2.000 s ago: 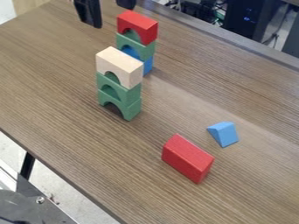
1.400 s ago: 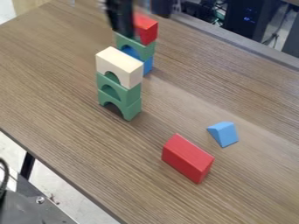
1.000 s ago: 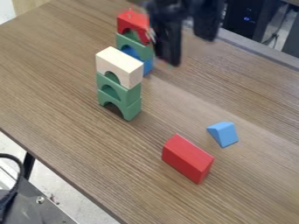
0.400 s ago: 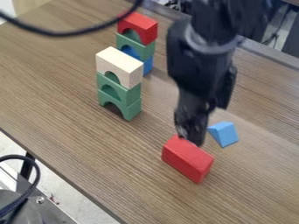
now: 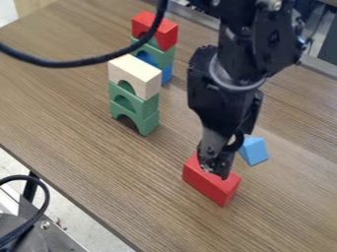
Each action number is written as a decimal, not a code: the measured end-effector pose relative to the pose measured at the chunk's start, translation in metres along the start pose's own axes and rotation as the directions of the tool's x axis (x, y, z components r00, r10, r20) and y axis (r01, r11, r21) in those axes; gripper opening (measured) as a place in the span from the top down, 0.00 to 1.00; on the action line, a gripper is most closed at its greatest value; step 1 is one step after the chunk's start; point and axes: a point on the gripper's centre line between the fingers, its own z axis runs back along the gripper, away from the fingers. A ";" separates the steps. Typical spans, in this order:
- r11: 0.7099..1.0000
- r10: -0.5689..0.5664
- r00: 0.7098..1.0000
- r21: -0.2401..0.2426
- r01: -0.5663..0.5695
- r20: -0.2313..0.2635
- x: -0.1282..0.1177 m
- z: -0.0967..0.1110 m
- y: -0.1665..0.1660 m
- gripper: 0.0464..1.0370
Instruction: Put the red block on top of the white arch
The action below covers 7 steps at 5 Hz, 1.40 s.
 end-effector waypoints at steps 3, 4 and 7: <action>0.988 -0.144 0.990 0.060 0.143 0.010 0.005 -0.030 -0.001 0.04; 0.983 -0.164 0.986 0.089 0.162 0.018 0.006 -0.040 0.000 0.04; 0.974 -0.185 0.982 0.138 0.180 0.024 0.007 -0.062 -0.001 0.04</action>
